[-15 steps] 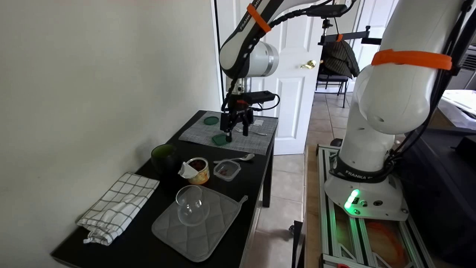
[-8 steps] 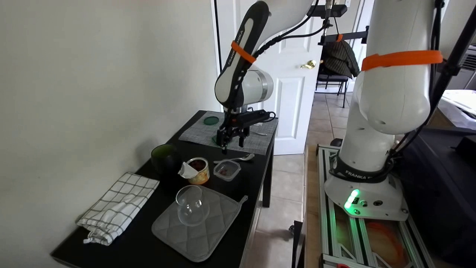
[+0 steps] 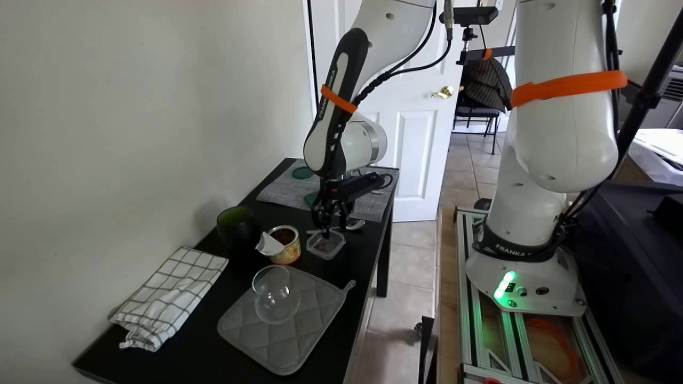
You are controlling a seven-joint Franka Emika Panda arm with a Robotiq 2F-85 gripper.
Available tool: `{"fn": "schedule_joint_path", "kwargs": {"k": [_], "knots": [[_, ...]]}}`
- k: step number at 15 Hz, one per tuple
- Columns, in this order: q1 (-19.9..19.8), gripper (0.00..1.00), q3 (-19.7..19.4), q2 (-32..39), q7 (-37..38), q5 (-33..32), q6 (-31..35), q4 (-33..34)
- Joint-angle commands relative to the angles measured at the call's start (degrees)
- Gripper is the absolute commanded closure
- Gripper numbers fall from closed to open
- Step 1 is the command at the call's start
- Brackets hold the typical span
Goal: Pour the contents from the bowl into the can
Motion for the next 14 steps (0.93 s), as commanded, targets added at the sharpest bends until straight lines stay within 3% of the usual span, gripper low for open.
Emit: {"fn": "schedule_joint_path", "kwargs": {"k": [1, 6, 9, 14], "knots": [[-0.2, 0.50, 1.2, 2.3, -2.3, 0.2, 0.0, 1.1], [-0.7, 0.92, 1.2, 1.1, -4.2, 0.2, 0.6, 0.3], [-1.8, 1.00, 1.6, -0.3, -6.0, 1.5, 0.7, -0.3], [-3.7, 0.98, 0.8, -4.1, -6.4, 1.5, -2.2, -1.3]]}}
